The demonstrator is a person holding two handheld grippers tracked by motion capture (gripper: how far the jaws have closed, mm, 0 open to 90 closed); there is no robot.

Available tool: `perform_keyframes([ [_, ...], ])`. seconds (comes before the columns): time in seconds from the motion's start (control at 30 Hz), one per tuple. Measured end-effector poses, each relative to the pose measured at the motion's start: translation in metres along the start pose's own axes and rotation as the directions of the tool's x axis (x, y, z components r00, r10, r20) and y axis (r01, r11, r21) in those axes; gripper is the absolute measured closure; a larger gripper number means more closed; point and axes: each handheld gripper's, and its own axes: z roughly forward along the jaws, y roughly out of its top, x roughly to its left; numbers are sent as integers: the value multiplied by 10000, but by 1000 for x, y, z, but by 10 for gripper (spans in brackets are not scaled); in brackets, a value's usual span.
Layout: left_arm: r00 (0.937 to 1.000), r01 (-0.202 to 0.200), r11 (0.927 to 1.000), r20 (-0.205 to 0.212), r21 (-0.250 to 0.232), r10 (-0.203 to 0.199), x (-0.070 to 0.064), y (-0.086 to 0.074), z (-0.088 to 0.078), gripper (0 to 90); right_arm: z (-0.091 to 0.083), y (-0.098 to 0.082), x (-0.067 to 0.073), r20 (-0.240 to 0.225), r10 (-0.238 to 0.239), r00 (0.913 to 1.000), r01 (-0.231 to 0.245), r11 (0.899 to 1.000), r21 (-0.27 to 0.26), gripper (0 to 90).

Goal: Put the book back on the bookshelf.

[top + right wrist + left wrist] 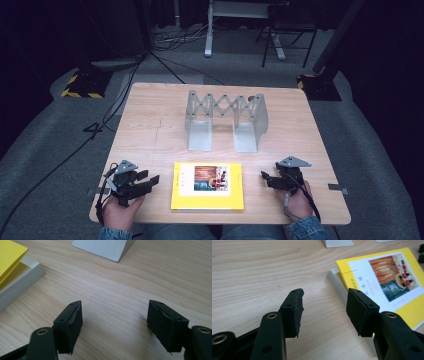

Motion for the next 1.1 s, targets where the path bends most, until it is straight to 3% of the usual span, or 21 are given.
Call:
perform_keyframes([
  [0.23, 9976, 82, 9995, 680, 298, -103, -12, 4, 6, 454, -2, 0, 2, -74, 5, 10000, -4, 10000, 41, 346],
  [0.43, 9973, -123, 9982, 726, 587, 81, -21, 4, 15, 450, -7, 2, 9, -629, 183, 9979, -164, 9994, 310, 357],
  [0.7, 9961, -131, 9964, 879, 837, 57, -28, 5, 26, 440, -12, 8, 33, -1648, 237, 9860, -179, 9992, 369, 362],
  [0.87, 9954, -189, 9942, 953, 1060, 87, -31, 5, 33, 433, -8, 10, 48, -1866, -140, 9823, 238, 9985, 500, 368],
  [1.1, 9951, -141, 9895, 993, 1437, -2, -31, 6, 44, 423, -3, 10, 58, -1987, -418, 9792, 580, 9954, 765, 369],
])
